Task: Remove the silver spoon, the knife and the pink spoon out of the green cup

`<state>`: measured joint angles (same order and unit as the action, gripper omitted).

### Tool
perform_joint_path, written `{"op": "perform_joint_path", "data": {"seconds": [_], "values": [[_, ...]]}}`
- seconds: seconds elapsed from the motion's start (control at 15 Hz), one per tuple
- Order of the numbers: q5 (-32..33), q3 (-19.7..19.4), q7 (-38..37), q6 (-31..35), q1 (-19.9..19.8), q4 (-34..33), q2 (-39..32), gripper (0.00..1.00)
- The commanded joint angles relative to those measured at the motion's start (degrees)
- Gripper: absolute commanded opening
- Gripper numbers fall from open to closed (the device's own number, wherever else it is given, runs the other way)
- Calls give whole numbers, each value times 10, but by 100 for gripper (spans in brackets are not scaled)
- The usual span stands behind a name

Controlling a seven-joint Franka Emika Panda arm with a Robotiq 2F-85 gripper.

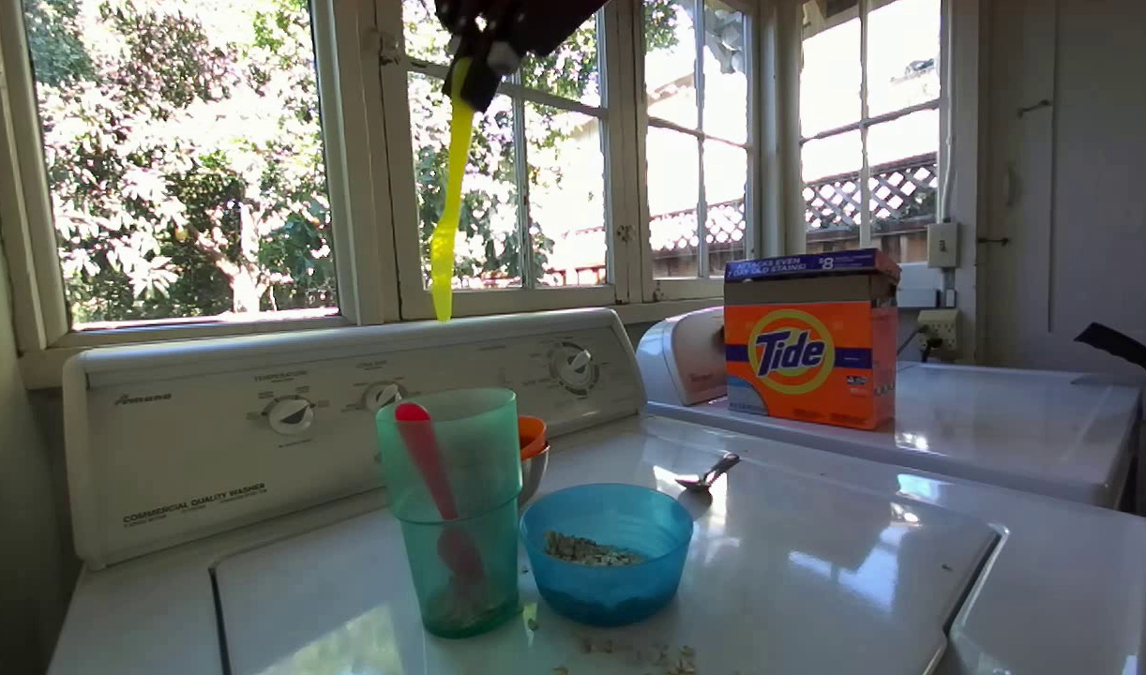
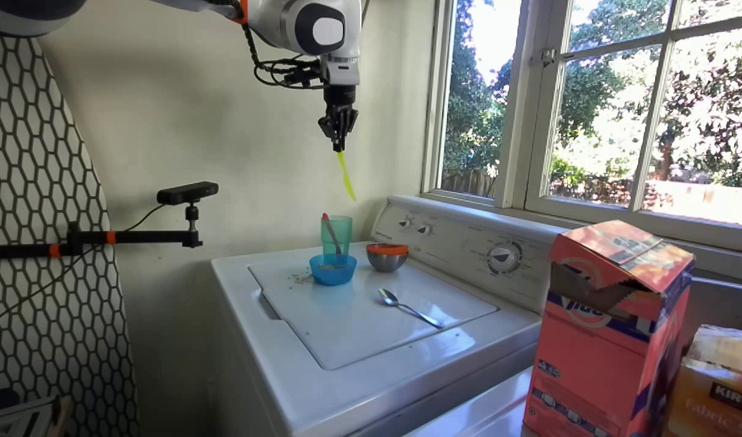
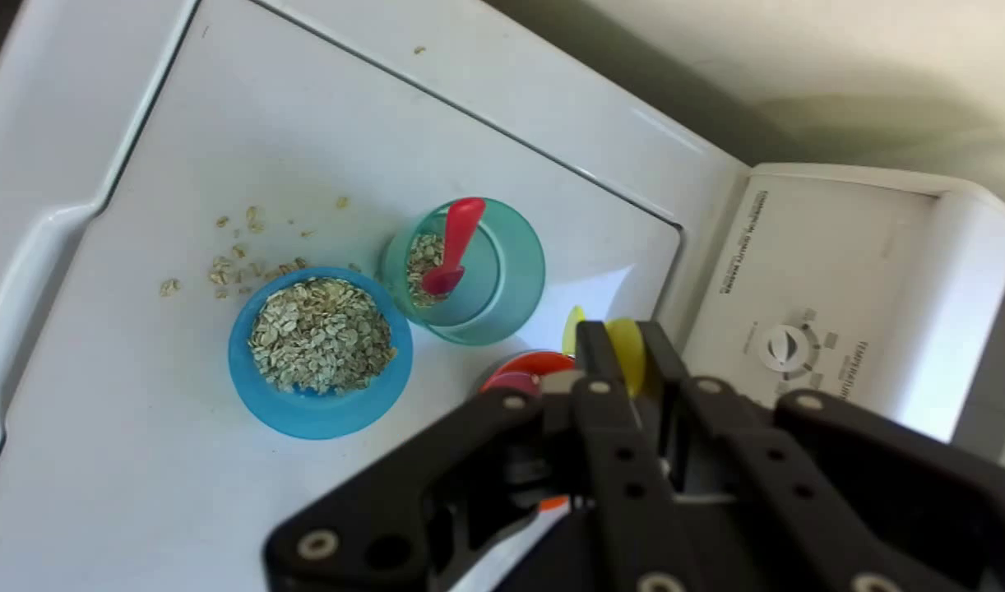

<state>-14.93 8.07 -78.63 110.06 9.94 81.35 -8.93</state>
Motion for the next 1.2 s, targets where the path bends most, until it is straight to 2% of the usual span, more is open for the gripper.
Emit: {"op": "perform_joint_path", "data": {"seconds": [0.0, 0.07, 0.2, 0.4, 0.8, 1.0, 1.13], "values": [[12, -22, -10, 10, -24, 57, 57, 3], [70, -27, -15, 10, -21, 67, 63, 3], [134, -30, 5, 21, -20, 98, 68, 3], [208, -20, 44, 73, -12, 154, 54, 3], [476, -38, -97, 239, 10, 255, 15, 3], [619, -83, -203, 254, 38, 271, -6, 3], [710, -79, -290, 225, 30, 272, -21, 3]]}}
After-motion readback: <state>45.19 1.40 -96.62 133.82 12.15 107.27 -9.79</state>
